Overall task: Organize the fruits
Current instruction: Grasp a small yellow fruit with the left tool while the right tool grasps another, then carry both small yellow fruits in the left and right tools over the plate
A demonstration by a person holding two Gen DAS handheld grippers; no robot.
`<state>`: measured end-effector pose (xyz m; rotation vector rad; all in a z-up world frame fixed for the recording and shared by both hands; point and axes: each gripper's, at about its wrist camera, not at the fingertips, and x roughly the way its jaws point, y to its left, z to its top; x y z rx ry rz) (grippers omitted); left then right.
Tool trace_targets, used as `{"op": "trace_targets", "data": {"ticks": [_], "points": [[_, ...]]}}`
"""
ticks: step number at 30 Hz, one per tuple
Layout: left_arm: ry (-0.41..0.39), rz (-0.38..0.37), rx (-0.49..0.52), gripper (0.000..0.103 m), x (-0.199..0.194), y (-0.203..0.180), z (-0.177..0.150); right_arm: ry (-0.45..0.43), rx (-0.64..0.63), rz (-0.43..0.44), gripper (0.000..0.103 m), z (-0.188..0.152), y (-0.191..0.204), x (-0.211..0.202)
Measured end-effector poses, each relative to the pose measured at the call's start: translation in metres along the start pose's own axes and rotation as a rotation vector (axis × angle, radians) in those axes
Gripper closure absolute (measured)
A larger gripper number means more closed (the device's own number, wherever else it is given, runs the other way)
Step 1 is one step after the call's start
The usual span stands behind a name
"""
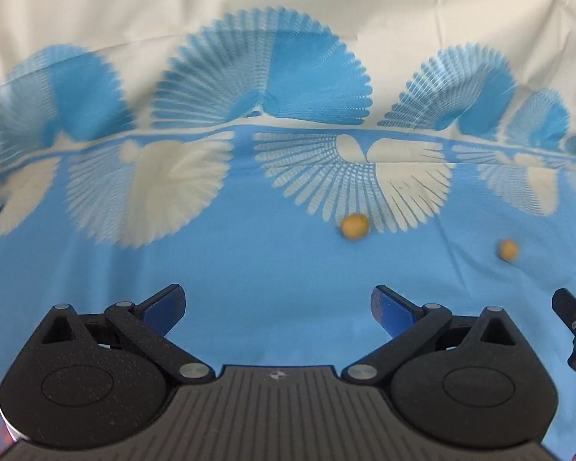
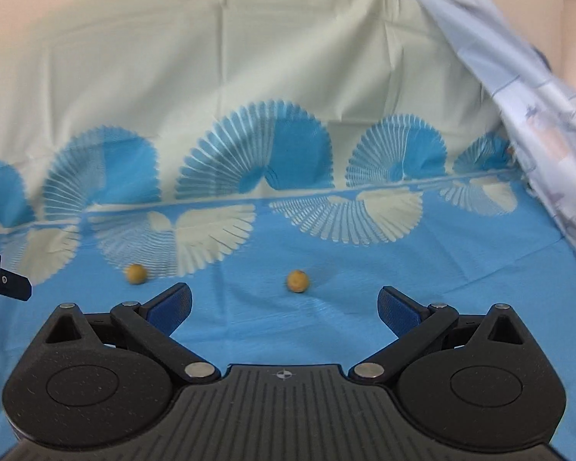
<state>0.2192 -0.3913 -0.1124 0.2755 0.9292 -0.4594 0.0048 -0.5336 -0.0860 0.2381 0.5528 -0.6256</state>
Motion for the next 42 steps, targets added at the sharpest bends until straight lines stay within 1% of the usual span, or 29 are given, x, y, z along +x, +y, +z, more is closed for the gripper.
{"op": "trace_targets", "data": {"ticks": [1, 3, 4, 8, 11, 13, 14, 17, 18, 19, 20, 21, 22, 23, 24, 27, 30, 32, 35, 40, 42], "points": [[0.008, -0.018, 0.007, 0.0, 0.016, -0.005, 0.007, 0.013, 0.003, -0.011, 0.001, 0.001, -0.004, 0.021], [0.033, -0.074, -0.009, 0.0, 0.044, -0.01, 0.019, 0.038, 0.006, -0.01, 0.001, 0.003, -0.008, 0.06], [0.04, -0.089, -0.015, 0.0, 0.056, -0.013, 0.024, 0.054, 0.008, -0.014, 0.001, 0.004, -0.009, 0.077], [0.043, -0.038, 0.002, 0.0, 0.097, -0.026, 0.037, 0.108, 0.029, -0.029, 0.001, 0.006, -0.011, 0.137], [0.085, -0.018, 0.045, 0.0, 0.123, -0.032, 0.035, 0.133, 0.023, -0.043, 0.001, 0.003, -0.012, 0.166], [0.024, -0.01, 0.065, 0.0, 0.122, -0.034, 0.03, 0.158, 0.012, -0.057, 0.001, -0.006, -0.013, 0.181], [0.024, 0.0, 0.082, 0.0, 0.123, -0.036, 0.029, 0.104, 0.016, -0.057, 0.001, -0.011, -0.013, 0.18], [0.041, -0.003, 0.068, 0.0, 0.123, -0.034, 0.031, 0.065, 0.002, -0.066, 0.001, -0.019, -0.01, 0.178], [0.046, -0.011, 0.049, 0.004, 0.121, -0.032, 0.031, 0.066, 0.006, -0.064, 0.001, -0.018, -0.011, 0.177], [0.041, -0.026, 0.024, 0.021, 0.117, -0.03, 0.031, 0.069, 0.004, -0.066, 0.002, -0.017, -0.01, 0.178], [0.027, -0.03, 0.017, 0.033, 0.11, -0.028, 0.03, 0.075, 0.002, -0.068, 0.014, -0.015, -0.01, 0.176], [0.022, -0.045, 0.036, 0.068, 0.104, -0.029, 0.029, 0.074, 0.008, -0.055, 0.027, -0.014, -0.01, 0.171], [0.035, -0.064, 0.046, 0.073, 0.1, -0.029, 0.028, 0.062, 0.006, -0.037, 0.06, -0.013, -0.008, 0.165], [0.045, -0.083, 0.03, 0.073, 0.096, -0.027, 0.027, 0.061, -0.013, -0.023, 0.077, -0.013, -0.005, 0.161], [0.048, -0.101, 0.017, 0.073, 0.091, -0.024, 0.025, 0.071, -0.021, -0.012, 0.077, -0.012, -0.002, 0.158], [0.022, -0.126, 0.008, 0.073, 0.063, -0.021, 0.02, 0.086, 0.012, -0.002, 0.077, -0.008, 0.0, 0.146], [-0.003, -0.15, 0.001, 0.073, 0.022, -0.019, 0.013, 0.048, 0.036, 0.021, 0.077, -0.002, 0.002, 0.114], [-0.021, -0.171, -0.006, 0.073, -0.011, -0.014, 0.005, 0.025, 0.036, 0.043, 0.077, 0.001, 0.007, 0.084], [-0.052, -0.167, -0.004, 0.073, -0.068, 0.0, -0.017, -0.01, 0.027, 0.105, 0.077, 0.003, 0.016, 0.029], [-0.07, -0.151, -0.053, 0.073, -0.164, 0.051, -0.071, -0.048, 0.026, 0.217, 0.077, 0.0, 0.046, -0.074], [-0.075, -0.131, -0.069, 0.073, -0.2, 0.074, -0.095, -0.056, 0.019, 0.274, 0.077, -0.006, 0.062, -0.117]]}}
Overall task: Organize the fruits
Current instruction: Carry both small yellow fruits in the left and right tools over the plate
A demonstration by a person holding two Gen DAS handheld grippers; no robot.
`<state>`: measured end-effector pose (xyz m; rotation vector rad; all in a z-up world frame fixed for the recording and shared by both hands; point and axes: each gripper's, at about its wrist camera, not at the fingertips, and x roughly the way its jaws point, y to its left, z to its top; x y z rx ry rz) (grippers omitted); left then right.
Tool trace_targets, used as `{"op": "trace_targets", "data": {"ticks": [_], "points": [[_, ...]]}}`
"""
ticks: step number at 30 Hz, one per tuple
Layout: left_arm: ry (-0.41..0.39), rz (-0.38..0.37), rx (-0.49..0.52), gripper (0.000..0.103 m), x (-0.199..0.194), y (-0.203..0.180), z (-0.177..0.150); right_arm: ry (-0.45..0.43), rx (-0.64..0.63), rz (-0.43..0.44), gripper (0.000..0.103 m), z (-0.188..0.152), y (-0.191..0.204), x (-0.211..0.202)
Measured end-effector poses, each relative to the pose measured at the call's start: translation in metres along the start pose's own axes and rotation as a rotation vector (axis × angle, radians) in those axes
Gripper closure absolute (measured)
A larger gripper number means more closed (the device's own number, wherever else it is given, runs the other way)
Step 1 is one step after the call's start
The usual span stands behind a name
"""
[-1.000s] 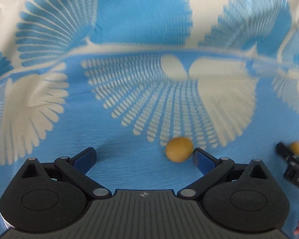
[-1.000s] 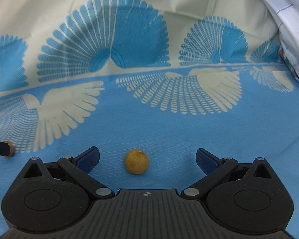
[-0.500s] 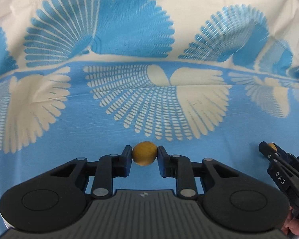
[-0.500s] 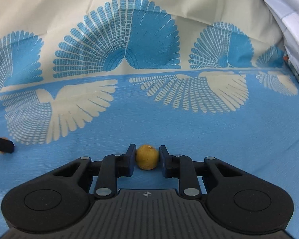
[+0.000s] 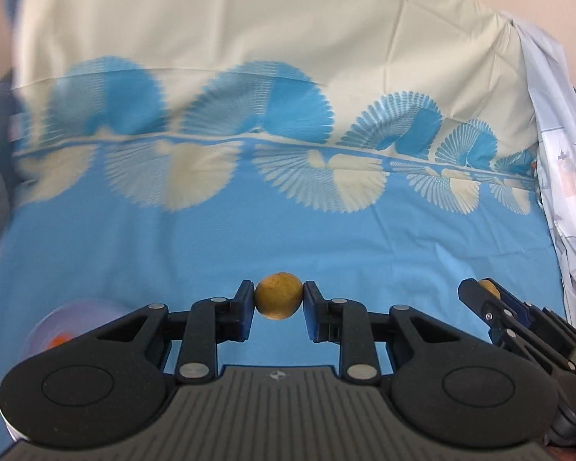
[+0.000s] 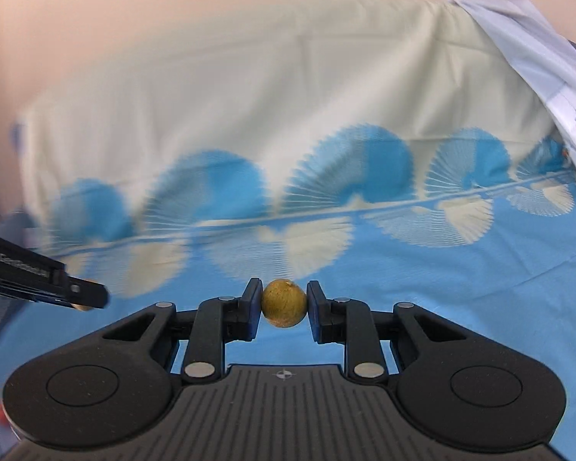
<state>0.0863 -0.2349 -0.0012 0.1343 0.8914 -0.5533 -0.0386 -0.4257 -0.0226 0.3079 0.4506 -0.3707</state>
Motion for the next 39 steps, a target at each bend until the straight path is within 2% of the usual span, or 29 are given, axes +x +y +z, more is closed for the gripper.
{"op": "trace_targets", "data": {"ticks": [5, 9, 16, 22, 26, 39], "points": [[-0.015, 0.072, -0.037, 0.073, -0.09, 0.049, -0.049, 0.01, -0.069, 0.135, 0.077, -0.021, 0.068, -0.088], [-0.005, 0.116, -0.065, 0.073, -0.142, 0.079, -0.088, 0.051, -0.109, 0.229, 0.077, -0.043, 0.111, -0.145], [-0.014, 0.133, -0.11, 0.073, -0.205, 0.109, -0.154, 0.061, -0.186, 0.293, 0.077, -0.077, 0.164, -0.219], [-0.037, 0.124, -0.126, 0.073, -0.232, 0.114, -0.185, 0.059, -0.262, 0.324, 0.077, -0.099, 0.191, -0.257], [-0.057, 0.116, -0.149, 0.073, -0.244, 0.116, -0.194, 0.041, -0.289, 0.326, 0.077, -0.098, 0.198, -0.27], [-0.068, 0.112, -0.151, 0.073, -0.246, 0.117, -0.195, 0.03, -0.315, 0.325, 0.077, -0.098, 0.205, -0.276]]}}
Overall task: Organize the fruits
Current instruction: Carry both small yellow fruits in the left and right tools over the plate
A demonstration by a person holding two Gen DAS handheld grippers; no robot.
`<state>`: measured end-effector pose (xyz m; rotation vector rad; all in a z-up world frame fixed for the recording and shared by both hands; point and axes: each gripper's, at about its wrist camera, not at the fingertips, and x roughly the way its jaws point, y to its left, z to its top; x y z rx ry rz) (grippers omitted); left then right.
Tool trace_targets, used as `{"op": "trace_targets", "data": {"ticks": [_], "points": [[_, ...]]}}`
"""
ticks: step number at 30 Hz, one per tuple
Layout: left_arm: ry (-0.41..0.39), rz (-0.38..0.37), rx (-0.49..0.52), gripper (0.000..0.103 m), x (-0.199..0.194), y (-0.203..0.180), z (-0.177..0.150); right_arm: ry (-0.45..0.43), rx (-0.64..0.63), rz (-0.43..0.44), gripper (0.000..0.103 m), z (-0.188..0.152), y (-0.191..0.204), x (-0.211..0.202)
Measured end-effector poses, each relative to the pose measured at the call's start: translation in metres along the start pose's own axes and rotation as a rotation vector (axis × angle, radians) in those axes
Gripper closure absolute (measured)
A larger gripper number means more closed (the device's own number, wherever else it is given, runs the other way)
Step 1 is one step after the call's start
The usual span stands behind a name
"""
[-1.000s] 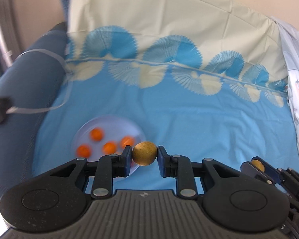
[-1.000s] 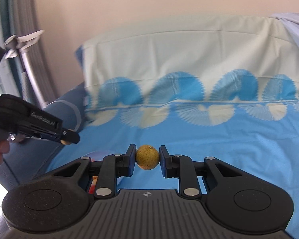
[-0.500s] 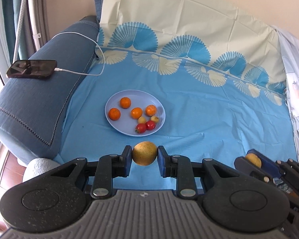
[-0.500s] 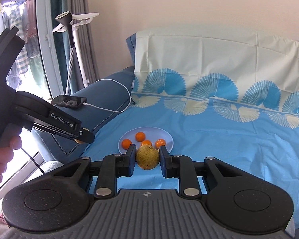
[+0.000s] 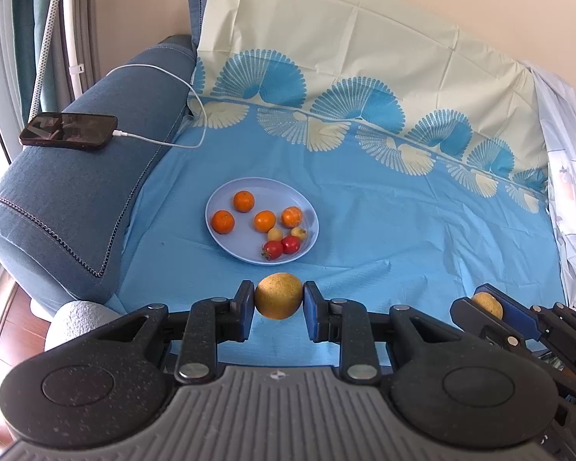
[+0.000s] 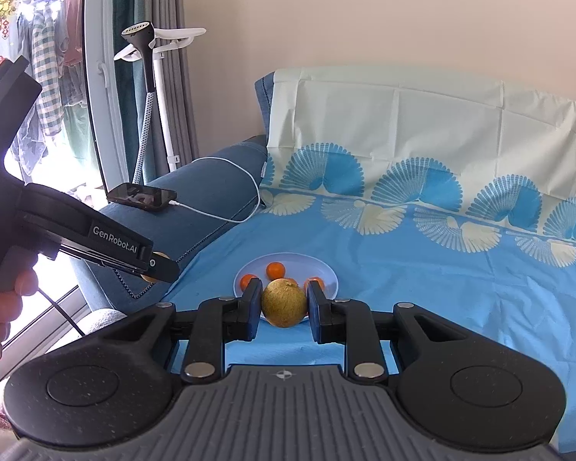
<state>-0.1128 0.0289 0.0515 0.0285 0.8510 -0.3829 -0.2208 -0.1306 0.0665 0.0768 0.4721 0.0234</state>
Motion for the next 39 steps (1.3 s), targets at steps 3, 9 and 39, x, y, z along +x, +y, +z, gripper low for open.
{"op": "trace_targets", "data": {"ticks": [3, 9, 39], "points": [[0.003, 0.001, -0.005, 0.073, 0.003, 0.001, 0.001, 0.01, 0.002, -0.001, 0.077, 0.0, 0.0, 0.002], [0.013, 0.005, -0.015, 0.073, 0.009, 0.005, 0.002, 0.027, 0.0, 0.001, 0.077, 0.0, 0.003, 0.008], [0.038, 0.021, -0.054, 0.073, 0.04, 0.016, 0.025, 0.093, -0.008, -0.003, 0.077, 0.005, 0.0, 0.044]]}}
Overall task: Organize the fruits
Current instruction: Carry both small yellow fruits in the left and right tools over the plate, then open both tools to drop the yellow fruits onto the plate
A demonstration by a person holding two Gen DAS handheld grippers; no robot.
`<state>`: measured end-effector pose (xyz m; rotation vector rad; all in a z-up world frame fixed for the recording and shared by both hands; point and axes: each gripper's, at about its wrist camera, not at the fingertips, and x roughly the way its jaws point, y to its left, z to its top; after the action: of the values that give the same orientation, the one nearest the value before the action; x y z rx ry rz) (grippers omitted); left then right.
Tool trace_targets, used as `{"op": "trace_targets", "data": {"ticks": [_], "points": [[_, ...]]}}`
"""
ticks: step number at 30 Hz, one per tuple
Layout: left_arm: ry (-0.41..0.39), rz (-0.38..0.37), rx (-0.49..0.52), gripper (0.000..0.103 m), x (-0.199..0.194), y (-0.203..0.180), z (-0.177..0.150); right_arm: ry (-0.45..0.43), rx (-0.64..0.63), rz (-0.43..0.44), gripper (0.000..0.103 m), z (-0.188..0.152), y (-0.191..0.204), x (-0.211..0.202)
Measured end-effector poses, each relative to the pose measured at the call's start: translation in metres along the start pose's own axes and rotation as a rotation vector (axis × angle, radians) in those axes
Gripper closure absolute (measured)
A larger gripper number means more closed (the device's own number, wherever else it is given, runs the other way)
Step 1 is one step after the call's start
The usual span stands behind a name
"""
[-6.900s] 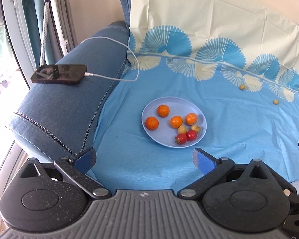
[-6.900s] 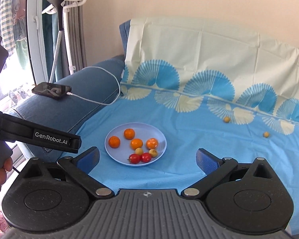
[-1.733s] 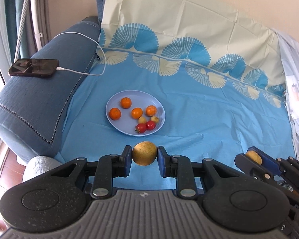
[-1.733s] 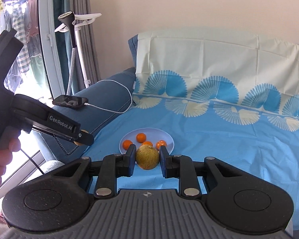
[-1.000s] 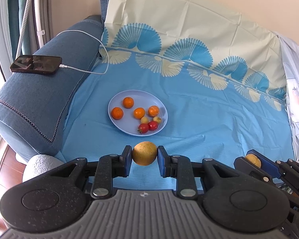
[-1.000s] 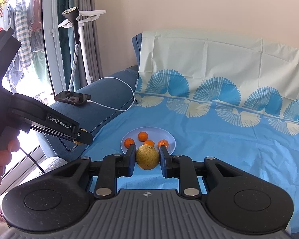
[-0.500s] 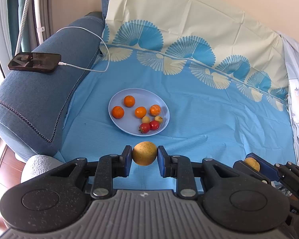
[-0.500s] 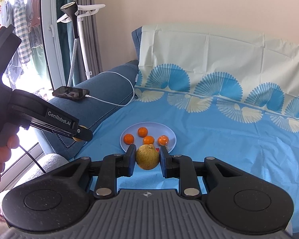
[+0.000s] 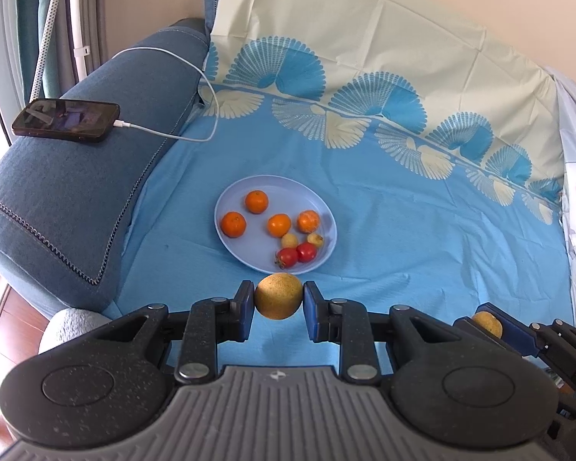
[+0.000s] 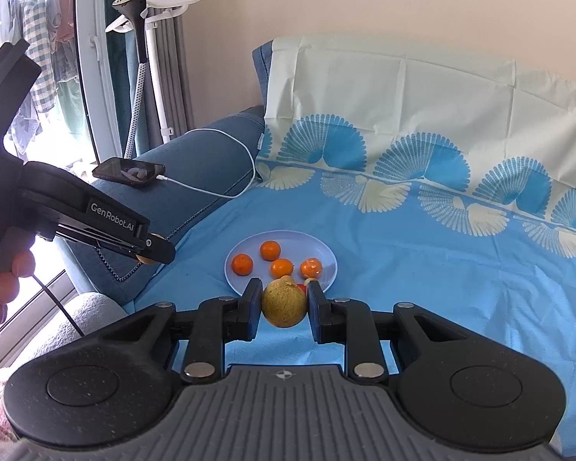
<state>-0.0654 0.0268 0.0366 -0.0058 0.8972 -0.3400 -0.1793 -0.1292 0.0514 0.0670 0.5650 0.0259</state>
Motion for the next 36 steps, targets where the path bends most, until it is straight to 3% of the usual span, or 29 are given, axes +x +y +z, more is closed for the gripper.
{"op": "trace_targets", "data": {"ticks": [7, 22, 36], "points": [[0.011, 0.029, -0.021, 0.073, 0.028, 0.011, 0.023, 0.018, 0.013, 0.002, 0.077, 0.012, -0.003, 0.031], [0.079, 0.08, -0.022, 0.073, 0.131, 0.021, 0.075, 0.083, 0.019, 0.032, 0.077, 0.041, -0.02, 0.149], [0.157, 0.119, -0.003, 0.073, 0.24, 0.026, 0.102, 0.174, -0.028, 0.033, 0.077, 0.034, -0.03, 0.264]]}}
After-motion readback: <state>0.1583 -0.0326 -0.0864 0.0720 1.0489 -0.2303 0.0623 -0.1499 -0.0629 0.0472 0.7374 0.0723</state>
